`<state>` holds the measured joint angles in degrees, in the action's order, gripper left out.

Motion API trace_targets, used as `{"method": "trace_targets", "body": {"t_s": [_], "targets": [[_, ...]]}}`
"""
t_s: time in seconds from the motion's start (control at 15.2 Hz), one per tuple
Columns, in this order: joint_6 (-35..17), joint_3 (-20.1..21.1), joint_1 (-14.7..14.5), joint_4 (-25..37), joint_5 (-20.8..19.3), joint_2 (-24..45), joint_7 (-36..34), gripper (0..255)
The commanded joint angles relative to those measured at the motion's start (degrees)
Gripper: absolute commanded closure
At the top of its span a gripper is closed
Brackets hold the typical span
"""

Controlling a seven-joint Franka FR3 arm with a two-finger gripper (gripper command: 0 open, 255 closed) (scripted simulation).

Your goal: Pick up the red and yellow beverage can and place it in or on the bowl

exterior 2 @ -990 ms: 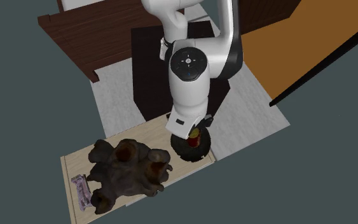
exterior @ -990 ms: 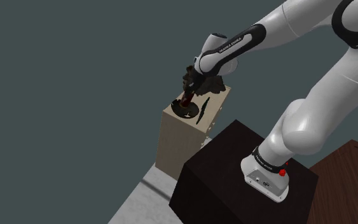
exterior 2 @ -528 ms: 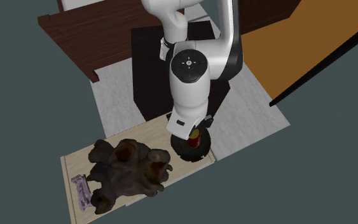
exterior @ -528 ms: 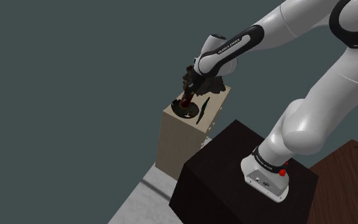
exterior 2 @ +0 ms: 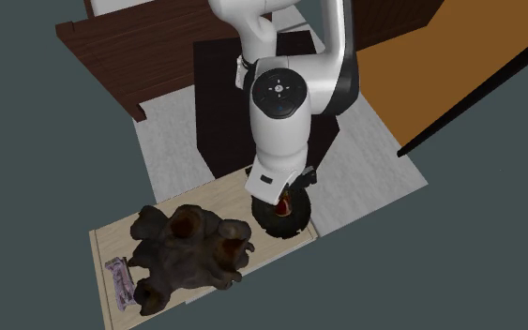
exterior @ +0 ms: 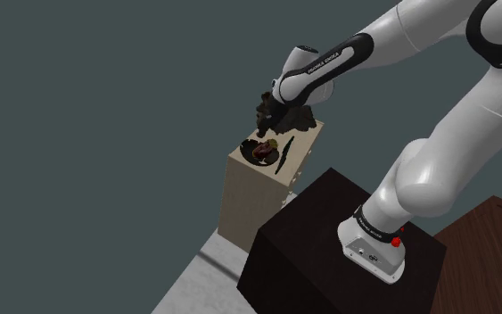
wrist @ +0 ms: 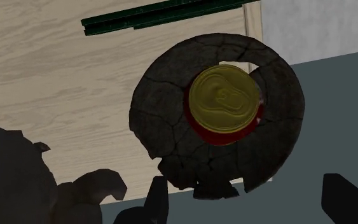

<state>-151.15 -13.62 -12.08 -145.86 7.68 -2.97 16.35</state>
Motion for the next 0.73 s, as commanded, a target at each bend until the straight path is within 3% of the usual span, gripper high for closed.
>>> {"method": "trace_targets", "body": {"t_s": [0.0,0.13,0.66], "targets": [[2.9,-0.1,0.4,0.0,-1.9,-3.0,-1.3,0],[6.7,0.0,0.9,0.5,-3.7,-6.4,-2.6,0],[6.7,0.1,1.0,0.5,-3.7,-6.4,-2.5,0]]}}
